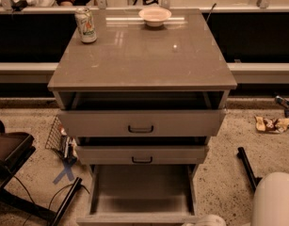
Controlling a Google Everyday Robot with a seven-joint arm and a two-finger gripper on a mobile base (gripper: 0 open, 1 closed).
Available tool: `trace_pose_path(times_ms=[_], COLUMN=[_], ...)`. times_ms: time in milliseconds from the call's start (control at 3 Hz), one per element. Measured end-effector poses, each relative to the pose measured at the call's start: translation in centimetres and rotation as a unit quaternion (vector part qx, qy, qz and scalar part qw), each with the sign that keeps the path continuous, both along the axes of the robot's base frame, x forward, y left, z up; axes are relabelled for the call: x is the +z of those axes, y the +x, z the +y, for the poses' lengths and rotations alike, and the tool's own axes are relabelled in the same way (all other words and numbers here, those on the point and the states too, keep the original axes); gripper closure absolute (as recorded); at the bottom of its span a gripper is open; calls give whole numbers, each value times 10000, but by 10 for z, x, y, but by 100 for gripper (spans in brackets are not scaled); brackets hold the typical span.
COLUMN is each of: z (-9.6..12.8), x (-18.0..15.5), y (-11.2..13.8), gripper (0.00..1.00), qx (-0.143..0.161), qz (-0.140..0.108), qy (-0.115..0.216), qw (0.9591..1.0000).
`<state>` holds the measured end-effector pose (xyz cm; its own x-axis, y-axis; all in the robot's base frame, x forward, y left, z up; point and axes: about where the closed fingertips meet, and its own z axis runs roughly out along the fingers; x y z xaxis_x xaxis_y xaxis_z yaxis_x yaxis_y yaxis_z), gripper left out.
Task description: Close bottom drawer
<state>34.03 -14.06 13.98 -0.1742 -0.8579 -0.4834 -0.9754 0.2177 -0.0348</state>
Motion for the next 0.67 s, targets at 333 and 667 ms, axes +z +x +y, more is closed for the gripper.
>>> trace_pose_path(times_ms=[333,667], z=[27,33], x=[18,22], y=[39,47], gripper=[100,100], qx=[312,388], qz=[-466,-583], qy=[262,327], qw=[9981,9970])
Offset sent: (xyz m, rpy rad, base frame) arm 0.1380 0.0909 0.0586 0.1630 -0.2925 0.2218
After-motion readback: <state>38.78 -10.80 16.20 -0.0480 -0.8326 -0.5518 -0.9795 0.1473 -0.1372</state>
